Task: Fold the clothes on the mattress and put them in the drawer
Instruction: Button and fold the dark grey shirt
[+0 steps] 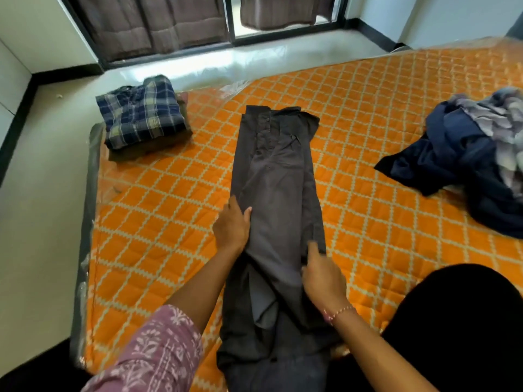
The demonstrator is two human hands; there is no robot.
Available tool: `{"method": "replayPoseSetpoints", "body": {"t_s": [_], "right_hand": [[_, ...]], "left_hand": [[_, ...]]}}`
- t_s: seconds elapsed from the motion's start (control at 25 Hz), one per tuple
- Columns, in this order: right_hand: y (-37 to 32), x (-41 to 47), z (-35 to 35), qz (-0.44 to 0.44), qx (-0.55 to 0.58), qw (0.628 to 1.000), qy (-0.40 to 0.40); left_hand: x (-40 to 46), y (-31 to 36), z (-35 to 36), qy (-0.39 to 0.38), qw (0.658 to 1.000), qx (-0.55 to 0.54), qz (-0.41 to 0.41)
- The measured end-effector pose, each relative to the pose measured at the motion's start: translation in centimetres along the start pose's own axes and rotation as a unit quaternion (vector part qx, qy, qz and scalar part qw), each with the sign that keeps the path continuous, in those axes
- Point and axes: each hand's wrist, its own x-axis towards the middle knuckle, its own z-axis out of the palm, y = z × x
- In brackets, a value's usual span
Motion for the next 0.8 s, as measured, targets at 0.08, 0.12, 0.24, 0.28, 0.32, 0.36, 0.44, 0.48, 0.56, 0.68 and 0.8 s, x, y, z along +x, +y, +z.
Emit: {"method": "replayPoseSetpoints", "body": {"t_s": [0.08,0.12,0.24,0.28,0.32,0.36,0.44,0.48,0.56,0.68,0.8], "right_hand": [[-0.7,0.2,0.3,-0.082,-0.063,0.990,0.098],[-1.2,0.2,1.0,-0.134,-0.050,0.985,0.097],[-1.2,0.6,4.0,-0.190,-0.084,0.978,-0.026],[-0.1,0.7,4.9,-0.171,-0.089,0.979,-0.063],[0.8,0.7,5.3,-0.148,-0.109,0.979,-0.086],[1.3,0.5,4.8,-0.119,-0.133,0.977,-0.117],[1.0,0.1,3.6,-0.085,-0.159,0.974,-0.137],[0.2,0.2,2.5,-0.059,-0.158,0.975,-0.147],[-1.9,2.0,-0.2,-0.051,-0.146,0.985,-0.080],[-4.2,9.4,-2.7,-0.090,-0.033,0.995,0.018],[-4.3,19.9,-4.3,0.001,0.071,0.997,-0.010]], "left_hand": [[-1.4,0.9,0.2,0.008,0.996,0.072,0.052],[-2.0,1.1,0.5,-0.007,0.993,0.088,0.082],[-3.9,0.4,1.7,-0.112,0.971,0.161,0.139],[-4.7,-0.1,2.2,-0.128,0.967,0.169,0.140],[-5.2,-0.4,2.5,-0.131,0.968,0.165,0.134],[-5.8,-0.5,2.4,-0.131,0.971,0.155,0.130],[-6.7,-0.5,2.5,-0.142,0.971,0.144,0.125],[-6.8,-0.3,2.3,-0.138,0.973,0.143,0.120],[-5.8,0.5,1.6,-0.077,0.978,0.150,0.122],[-0.1,2.5,1.1,-0.092,0.985,0.106,0.103],[8.9,4.6,0.5,-0.057,0.998,-0.021,-0.013]]}}
